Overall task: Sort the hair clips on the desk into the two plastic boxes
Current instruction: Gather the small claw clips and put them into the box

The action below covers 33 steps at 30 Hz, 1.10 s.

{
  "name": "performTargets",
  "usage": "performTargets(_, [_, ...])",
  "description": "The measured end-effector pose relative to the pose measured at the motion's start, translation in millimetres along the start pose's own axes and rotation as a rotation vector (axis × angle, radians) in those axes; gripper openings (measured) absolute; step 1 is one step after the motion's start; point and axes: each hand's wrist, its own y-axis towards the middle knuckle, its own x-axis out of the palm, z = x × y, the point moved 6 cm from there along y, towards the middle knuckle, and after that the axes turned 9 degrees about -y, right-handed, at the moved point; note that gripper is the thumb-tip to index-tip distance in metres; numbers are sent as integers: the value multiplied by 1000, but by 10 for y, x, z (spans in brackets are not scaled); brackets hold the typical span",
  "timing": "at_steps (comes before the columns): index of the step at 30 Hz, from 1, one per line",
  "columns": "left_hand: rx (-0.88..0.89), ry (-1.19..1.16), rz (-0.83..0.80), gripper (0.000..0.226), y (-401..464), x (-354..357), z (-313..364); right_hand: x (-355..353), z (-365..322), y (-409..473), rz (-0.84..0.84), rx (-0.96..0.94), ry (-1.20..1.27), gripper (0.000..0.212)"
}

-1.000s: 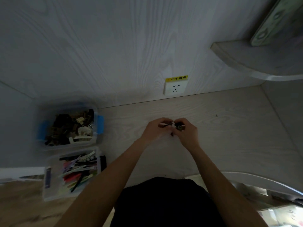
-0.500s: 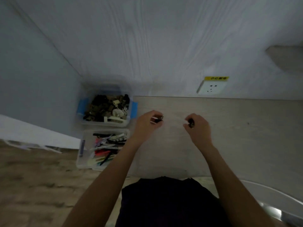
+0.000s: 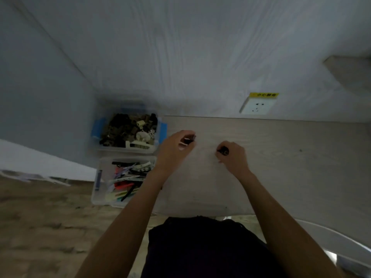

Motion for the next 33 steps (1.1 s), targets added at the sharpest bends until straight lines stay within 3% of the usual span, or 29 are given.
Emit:
performTargets(3, [-25,44,201,26,-145,-684,-29,-40,-747,81,-21,-141,222,6])
performTargets(6, [-110,171,348,28,-245,-1328,-251,-4,-1543,197,-56,-345,211,9])
performTargets(13, [-218,462,271,43,-256,-1821,-794,405,-2721,544,-107,-634,-60,18])
performTargets(23, [-71,435,151,38,-112,-1662,-949,982,-2597,426,-188,-920,-660,52])
performTargets(28, [-111,444,173,39,-116,-1711,-1026,816,-2134,401,-131,-882,-814,55])
performTargets(31, [-112,442,168,44,-95,-1698,-1029,783,-2022,341,-137,-812,-858,77])
performTargets(33, [-98,470,74,50,-55,-1608,-1016,866,-2063,273,-197,-789,-815,91])
